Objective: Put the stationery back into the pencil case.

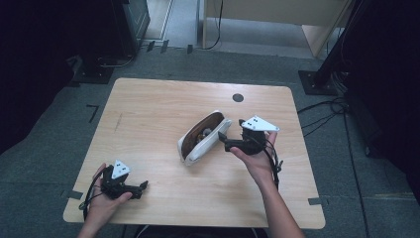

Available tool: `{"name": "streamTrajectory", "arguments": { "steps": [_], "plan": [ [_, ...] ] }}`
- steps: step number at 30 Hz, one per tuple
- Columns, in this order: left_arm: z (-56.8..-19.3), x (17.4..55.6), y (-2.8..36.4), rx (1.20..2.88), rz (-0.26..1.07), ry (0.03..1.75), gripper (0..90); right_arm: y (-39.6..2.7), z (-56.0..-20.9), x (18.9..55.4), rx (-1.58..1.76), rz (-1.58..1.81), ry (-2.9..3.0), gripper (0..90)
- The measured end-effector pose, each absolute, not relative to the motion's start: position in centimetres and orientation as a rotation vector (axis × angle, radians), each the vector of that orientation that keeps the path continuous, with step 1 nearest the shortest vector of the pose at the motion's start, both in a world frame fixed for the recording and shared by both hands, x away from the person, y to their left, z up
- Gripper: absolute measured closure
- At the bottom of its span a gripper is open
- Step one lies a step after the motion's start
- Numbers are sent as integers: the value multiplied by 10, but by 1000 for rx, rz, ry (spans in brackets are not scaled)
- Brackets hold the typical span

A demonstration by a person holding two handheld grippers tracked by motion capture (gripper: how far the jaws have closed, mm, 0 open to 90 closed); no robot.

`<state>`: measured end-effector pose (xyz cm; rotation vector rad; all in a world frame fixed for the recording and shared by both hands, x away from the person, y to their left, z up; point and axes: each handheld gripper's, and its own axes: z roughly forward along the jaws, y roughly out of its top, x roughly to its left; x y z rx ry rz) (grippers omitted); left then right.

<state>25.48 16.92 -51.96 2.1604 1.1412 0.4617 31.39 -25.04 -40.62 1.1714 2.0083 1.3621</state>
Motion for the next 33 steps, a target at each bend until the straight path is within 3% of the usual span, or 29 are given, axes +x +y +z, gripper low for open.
{"name": "streamTrajectory", "arguments": {
  "steps": [33],
  "plan": [
    [-520,255,169,2159,461,1142,0,-327,-470,264,1394,1213,1998,0]
  ]
}}
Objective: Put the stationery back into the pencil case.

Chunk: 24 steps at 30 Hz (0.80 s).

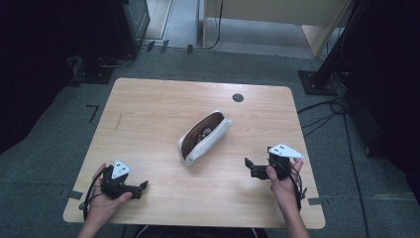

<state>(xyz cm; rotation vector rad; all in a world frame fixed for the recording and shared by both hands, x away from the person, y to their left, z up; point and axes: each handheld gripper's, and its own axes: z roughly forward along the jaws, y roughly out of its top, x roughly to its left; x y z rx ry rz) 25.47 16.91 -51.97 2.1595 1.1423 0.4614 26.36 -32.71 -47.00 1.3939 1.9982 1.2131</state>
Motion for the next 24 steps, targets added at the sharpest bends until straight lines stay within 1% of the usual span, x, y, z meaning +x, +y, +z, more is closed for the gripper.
{"name": "streamTrajectory", "arguments": {
  "steps": [24],
  "plan": [
    [-520,255,169,2159,461,1142,0,-371,-513,234,1552,1079,1986,0]
  ]
}}
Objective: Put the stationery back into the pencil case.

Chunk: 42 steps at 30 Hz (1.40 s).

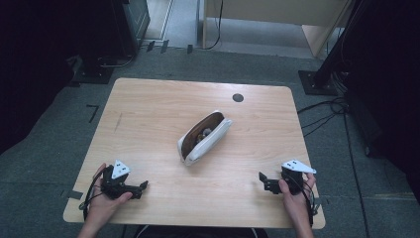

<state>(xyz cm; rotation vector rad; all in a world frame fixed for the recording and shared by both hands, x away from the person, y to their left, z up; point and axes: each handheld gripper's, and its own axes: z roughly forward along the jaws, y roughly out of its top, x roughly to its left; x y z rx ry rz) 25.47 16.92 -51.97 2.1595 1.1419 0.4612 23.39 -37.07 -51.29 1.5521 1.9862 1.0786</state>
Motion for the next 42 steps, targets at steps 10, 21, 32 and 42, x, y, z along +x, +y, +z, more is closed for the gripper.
{"name": "streamTrajectory", "arguments": {
  "steps": [10,21,32,42],
  "plan": [
    [-520,255,169,2160,461,1140,0,-385,-522,219,1595,1001,1972,0],
    [-520,255,169,2160,462,1141,0,-399,-525,207,1650,893,1916,0],
    [-520,255,169,2155,463,1146,0,-395,-527,208,1588,847,1982,0],
    [-520,256,168,2154,467,1153,0,-397,-527,210,1579,856,1996,0]
  ]
}}
